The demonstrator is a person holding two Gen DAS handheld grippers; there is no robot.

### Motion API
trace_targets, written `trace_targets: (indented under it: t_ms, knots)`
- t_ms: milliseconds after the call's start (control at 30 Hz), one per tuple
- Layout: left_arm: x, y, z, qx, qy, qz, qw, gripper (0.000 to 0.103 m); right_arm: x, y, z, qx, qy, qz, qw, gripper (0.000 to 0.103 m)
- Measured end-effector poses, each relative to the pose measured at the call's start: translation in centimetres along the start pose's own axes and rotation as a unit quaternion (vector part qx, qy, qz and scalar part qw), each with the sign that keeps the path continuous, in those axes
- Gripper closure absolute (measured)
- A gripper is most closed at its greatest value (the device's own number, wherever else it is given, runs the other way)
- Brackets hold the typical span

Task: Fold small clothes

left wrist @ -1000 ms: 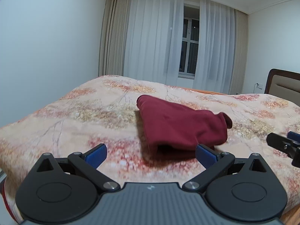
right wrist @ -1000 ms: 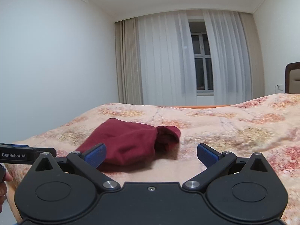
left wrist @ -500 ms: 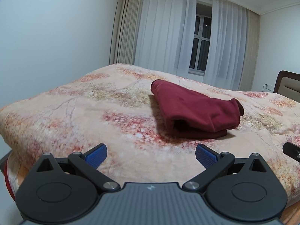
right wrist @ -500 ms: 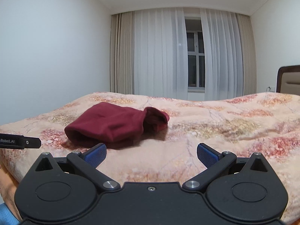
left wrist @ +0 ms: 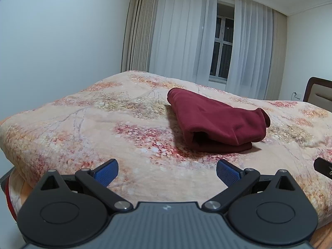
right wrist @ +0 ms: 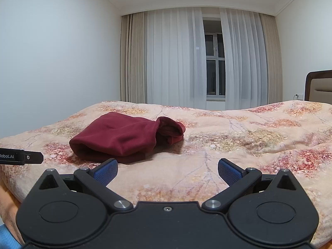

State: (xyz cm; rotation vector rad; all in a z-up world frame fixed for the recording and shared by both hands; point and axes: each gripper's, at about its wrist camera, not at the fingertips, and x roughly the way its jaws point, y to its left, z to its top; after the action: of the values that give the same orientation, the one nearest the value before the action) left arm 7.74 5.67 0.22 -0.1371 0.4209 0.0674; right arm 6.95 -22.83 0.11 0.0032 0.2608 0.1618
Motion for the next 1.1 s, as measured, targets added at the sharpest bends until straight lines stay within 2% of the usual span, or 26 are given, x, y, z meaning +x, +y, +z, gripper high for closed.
trace_targets:
  t_ms: [1100]
  knots:
    - [0.20, 0.18, -0.25, 0.001, 0.007, 0.002, 1.0000, 0.000, 0.38, -0.26, -0.17, 0.002, 0.007, -0.001, 1.000, 0.001]
